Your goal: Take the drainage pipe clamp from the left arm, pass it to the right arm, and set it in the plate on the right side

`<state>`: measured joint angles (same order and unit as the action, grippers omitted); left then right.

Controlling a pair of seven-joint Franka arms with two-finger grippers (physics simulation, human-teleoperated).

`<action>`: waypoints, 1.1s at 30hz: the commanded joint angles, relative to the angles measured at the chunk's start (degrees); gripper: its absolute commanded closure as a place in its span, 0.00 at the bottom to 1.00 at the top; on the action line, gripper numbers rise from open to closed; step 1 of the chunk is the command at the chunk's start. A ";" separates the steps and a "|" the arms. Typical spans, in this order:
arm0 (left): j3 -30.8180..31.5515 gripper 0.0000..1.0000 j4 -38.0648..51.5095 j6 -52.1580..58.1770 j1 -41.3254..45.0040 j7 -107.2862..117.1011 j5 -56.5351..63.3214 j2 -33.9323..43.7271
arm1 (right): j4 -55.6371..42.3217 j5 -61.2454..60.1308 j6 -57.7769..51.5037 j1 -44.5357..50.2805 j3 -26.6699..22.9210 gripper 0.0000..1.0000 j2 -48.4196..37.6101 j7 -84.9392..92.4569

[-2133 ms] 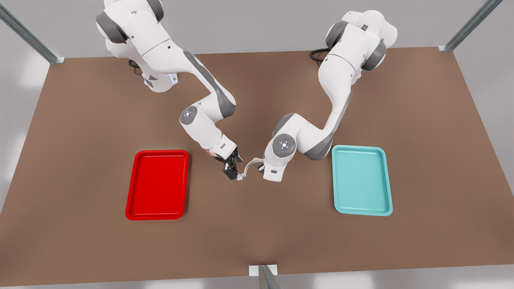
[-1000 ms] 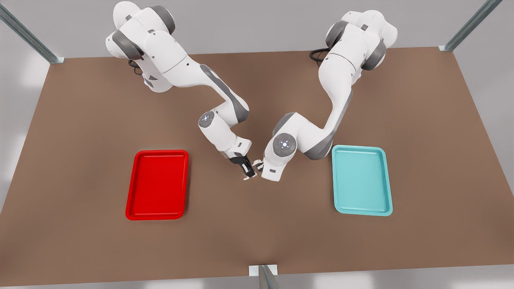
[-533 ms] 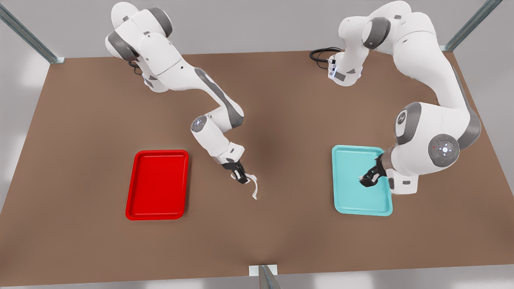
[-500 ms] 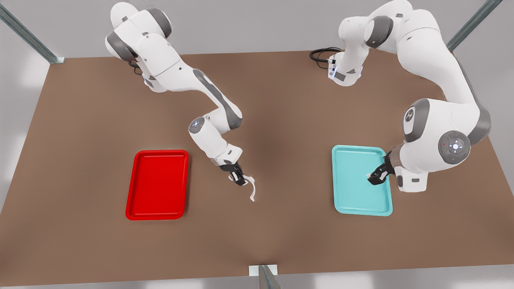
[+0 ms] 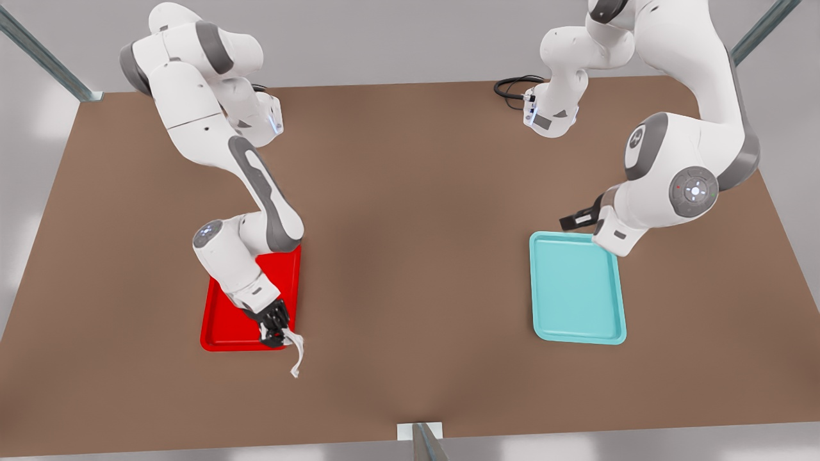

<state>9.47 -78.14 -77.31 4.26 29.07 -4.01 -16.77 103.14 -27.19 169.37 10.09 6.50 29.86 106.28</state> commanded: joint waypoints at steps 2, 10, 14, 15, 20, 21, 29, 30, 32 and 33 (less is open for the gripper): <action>-0.07 0.00 0.54 0.50 -0.65 -19.58 -2.75 -0.02 | 6.54 -0.06 -0.36 -3.67 -0.08 0.79 -4.63 12.55; 0.02 0.00 0.54 0.41 -0.12 -19.49 -2.23 -0.37 | 22.89 -1.64 5.97 -5.52 0.18 0.79 -10.52 14.40; 0.11 0.00 0.54 -0.38 -0.12 -19.58 -2.31 -0.37 | 25.62 -1.73 10.28 -5.52 0.27 0.79 -10.26 14.40; 0.11 0.00 0.54 -0.38 -0.21 -19.75 -2.31 -0.37 | 25.53 -1.64 10.89 -5.52 0.36 0.79 -9.82 14.40; 0.11 0.00 0.62 -0.38 -0.12 -19.84 -2.23 -0.37 | 25.88 -8.93 11.51 -4.73 0.71 0.00 -9.82 13.69; 0.11 0.00 0.62 -0.38 -0.12 -19.84 -2.23 -0.37 | 25.70 -8.93 11.51 -4.73 0.71 0.00 -9.73 13.69; 0.11 0.00 0.98 -0.56 -0.21 -19.84 -2.14 -0.63 | 25.53 -8.93 11.33 -4.90 0.62 0.00 -9.64 13.78; 0.02 0.00 0.98 -0.82 -0.21 -19.84 -2.14 -0.81 | 26.05 -8.93 11.25 -4.90 0.62 0.00 -10.26 13.87; 0.02 0.00 0.98 -1.17 -0.30 -19.84 -2.05 -0.81 | 26.93 -8.93 10.55 -4.82 0.62 0.00 -11.92 14.31; 0.02 0.00 0.98 -1.17 -0.30 -19.84 -2.05 -0.81 | 27.54 -8.93 8.18 -5.17 0.62 0.00 -14.46 14.57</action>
<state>9.47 -77.20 -78.10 3.96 12.48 -6.03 -17.64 130.77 -36.03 179.95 5.07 7.05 15.76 117.90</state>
